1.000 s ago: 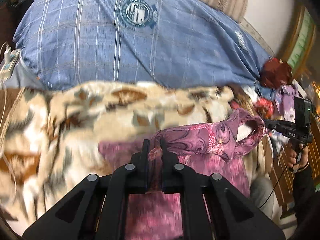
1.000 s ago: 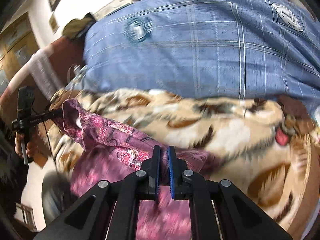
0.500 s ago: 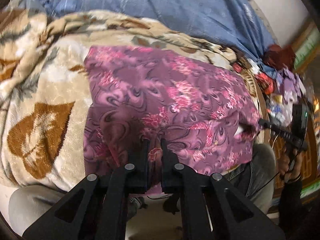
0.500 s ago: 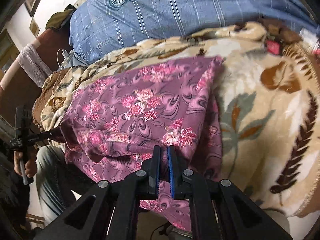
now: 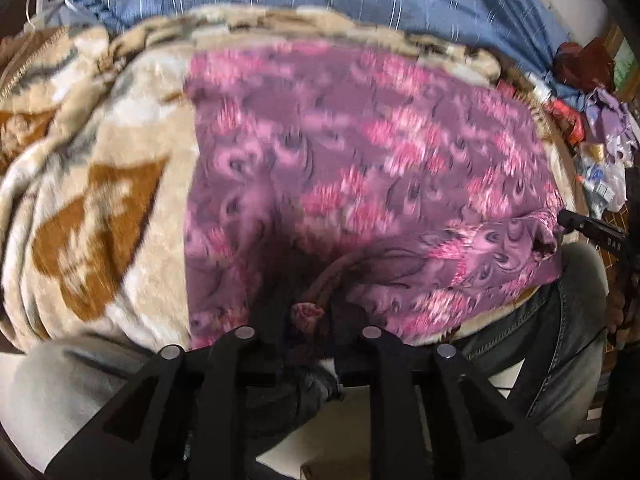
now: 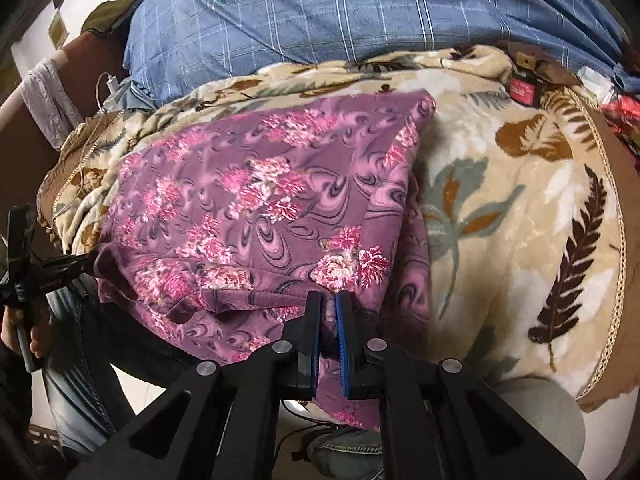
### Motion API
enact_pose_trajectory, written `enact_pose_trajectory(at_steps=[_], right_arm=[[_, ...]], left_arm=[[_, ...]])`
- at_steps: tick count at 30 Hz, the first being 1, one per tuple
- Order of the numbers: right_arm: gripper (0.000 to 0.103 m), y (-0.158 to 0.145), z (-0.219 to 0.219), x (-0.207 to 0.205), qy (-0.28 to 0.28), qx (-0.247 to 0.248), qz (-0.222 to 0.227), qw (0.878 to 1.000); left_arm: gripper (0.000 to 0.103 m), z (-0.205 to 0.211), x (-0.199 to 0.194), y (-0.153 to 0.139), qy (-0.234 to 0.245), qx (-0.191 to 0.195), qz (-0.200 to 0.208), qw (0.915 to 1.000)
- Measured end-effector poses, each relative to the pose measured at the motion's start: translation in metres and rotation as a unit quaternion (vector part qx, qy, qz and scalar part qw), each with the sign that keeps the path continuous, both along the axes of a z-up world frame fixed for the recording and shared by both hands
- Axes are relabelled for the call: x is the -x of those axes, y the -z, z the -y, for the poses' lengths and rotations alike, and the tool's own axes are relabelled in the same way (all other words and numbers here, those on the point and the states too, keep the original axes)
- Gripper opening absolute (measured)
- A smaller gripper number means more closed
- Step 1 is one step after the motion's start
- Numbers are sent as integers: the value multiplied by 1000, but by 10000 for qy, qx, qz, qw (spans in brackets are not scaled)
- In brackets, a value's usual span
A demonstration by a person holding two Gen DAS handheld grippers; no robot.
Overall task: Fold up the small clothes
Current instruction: 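Lift the hem with both grippers and fold it toward the collar, then open both grippers and release the folded hem onto the shirt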
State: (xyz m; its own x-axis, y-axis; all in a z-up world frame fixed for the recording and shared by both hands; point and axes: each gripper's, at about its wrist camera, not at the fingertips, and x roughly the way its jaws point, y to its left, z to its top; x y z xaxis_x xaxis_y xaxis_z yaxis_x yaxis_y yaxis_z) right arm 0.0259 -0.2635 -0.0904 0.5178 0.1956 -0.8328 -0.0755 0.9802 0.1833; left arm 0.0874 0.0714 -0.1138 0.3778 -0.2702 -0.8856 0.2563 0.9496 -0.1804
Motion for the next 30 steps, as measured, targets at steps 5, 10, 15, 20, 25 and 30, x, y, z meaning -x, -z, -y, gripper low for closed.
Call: enact_pose_trajectory(at_steps=[5, 10, 15, 20, 25, 30], right_arm=[[27, -10, 4, 17, 18, -203, -81, 9998], [61, -27, 20, 32, 339, -829, 157, 9959], [60, 5, 29, 15, 987, -1197, -249, 9876], [55, 19, 30, 4, 1272, -1169, -386, 9842], [20, 34, 14, -7, 1266, -544, -599, 9886], [6, 24, 15, 4, 1199, -554, -385, 9905]], left_arm=[[49, -12, 21, -14, -82, 172, 14, 9998], [57, -35, 29, -22, -805, 1030, -136, 9913], [57, -26, 14, -4, -1165, 1242, -558, 9838], [57, -30, 3, 15, -1553, 1426, -806, 9742], [22, -35, -3, 21, -1872, 1285, -724, 9712], [1, -45, 8, 7, -1982, 1143, -361, 9728]])
